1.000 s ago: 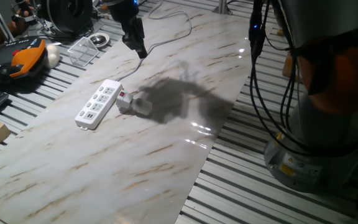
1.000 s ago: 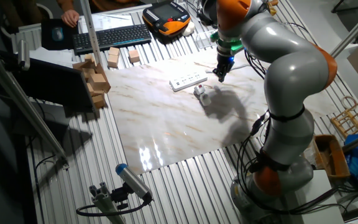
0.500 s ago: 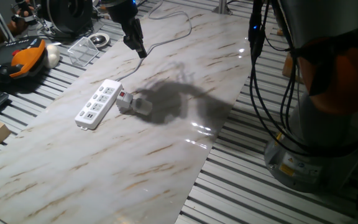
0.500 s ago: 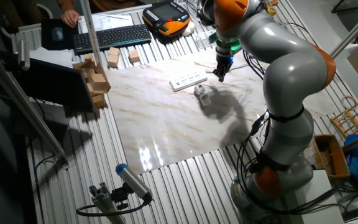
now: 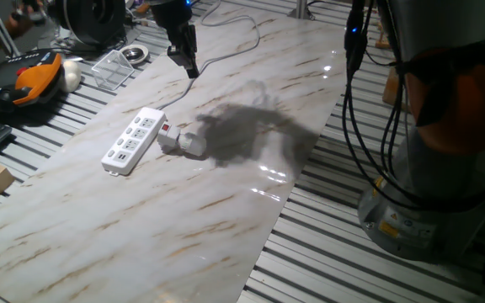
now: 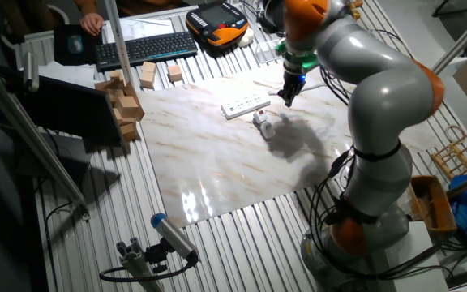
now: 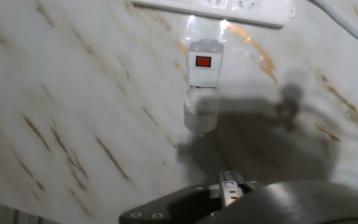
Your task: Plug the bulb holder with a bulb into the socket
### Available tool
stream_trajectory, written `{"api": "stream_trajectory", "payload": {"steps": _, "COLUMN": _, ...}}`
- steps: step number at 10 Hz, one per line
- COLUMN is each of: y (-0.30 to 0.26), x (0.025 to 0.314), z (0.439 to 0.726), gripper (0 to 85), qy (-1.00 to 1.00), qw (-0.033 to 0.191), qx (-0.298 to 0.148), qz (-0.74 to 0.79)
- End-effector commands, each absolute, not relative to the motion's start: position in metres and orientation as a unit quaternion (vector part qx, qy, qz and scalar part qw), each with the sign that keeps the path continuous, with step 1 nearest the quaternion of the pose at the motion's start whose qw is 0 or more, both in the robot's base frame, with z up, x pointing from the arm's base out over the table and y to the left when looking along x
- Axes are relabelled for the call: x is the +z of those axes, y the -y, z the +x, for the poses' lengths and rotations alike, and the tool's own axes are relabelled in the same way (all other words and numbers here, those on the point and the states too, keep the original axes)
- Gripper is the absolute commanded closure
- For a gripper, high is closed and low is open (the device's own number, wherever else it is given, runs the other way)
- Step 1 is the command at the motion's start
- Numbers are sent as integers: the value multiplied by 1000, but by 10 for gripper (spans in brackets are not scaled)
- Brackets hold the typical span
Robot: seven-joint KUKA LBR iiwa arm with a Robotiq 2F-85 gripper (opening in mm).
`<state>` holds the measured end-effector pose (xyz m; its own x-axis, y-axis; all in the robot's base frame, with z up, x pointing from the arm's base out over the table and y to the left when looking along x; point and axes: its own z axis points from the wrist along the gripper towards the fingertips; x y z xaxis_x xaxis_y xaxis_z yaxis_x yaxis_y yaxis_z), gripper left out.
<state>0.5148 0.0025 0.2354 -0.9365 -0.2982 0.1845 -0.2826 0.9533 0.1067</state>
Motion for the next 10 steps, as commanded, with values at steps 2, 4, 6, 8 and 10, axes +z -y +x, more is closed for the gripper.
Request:
{"api": "stream_trajectory", "payload": {"steps": 2, "y": -2, "x": 235, "z": 515, "gripper": 850, "qy": 978, "qw": 135, "qx": -55, "qz": 151}}
{"api": "stream_trajectory", "payload": {"steps": 4, "y": -2, "x": 235, "z": 515, "gripper": 850, "qy": 977, "qw": 143, "qx": -41, "qz": 152}}
{"api": "stream_trajectory", "payload": {"steps": 6, "y": -2, "x": 235, "z": 515, "gripper": 850, "qy": 979, "qw": 125, "qx": -28, "qz": 158}}
{"api": "stream_trajectory", "payload": {"steps": 8, "y": -2, "x": 235, "z": 515, "gripper": 680, "qy": 984, "qw": 119, "qx": -30, "qz": 131}}
{"api": "stream_trajectory", "payload": {"steps": 10, "y": -23, "x": 222, "z": 522, "gripper": 340, "qy": 990, "qw": 80, "qx": -5, "qz": 114}}
